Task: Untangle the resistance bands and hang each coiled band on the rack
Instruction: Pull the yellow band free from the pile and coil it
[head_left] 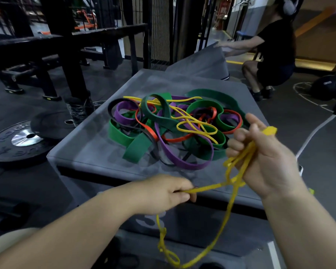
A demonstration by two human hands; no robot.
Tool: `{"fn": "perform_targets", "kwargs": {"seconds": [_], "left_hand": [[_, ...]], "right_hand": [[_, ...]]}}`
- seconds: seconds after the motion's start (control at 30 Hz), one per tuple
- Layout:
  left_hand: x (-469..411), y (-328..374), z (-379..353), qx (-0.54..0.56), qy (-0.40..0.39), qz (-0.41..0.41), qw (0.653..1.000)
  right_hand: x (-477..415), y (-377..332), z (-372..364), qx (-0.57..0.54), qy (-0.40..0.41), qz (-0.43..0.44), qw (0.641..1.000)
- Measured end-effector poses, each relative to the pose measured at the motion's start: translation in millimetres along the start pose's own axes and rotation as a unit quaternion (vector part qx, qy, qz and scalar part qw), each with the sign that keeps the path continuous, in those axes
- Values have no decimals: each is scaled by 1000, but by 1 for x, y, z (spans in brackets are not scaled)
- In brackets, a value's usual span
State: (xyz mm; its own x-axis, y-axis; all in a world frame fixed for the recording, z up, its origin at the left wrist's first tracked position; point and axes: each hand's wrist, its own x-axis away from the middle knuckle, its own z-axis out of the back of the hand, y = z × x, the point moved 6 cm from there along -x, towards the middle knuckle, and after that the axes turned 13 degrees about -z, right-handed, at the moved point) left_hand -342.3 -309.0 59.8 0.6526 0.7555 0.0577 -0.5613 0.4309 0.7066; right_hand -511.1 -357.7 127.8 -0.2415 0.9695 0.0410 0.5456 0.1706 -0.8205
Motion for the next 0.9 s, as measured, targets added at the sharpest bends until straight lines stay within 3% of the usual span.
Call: {"fn": "perform_targets", "kwargs": {"seconds": [0.13,0.2,0.3,0.4,0.47,0.57,0.7,0.77,0.9], "left_hand": [[0,19,-3,-78,-21,-82,993],[-1,26,1,-68,30,-116,990],[2,26,16,-4,147,-118,982],[7,22,30,17,248,-103,963],[6,18,34,38,267,-93,958],[3,2,29,30,197,-41,979],[7,-24,25,-33,62,33,997],[9,-18,27,62,69,3,996],[11,9,47,257,181,-82,946]], "right_hand": [[3,25,-9,139,29,-18,990],[3,40,-8,246,42,-45,967],[9,54,-11,420,62,-46,904],[14,68,-21,412,35,-100,905],[14,70,-22,422,43,-104,899],[11,65,-15,370,85,-116,918],[9,51,-10,228,70,-153,959],[9,46,-6,209,60,-169,961],[15,59,-14,203,-7,-251,946]]}}
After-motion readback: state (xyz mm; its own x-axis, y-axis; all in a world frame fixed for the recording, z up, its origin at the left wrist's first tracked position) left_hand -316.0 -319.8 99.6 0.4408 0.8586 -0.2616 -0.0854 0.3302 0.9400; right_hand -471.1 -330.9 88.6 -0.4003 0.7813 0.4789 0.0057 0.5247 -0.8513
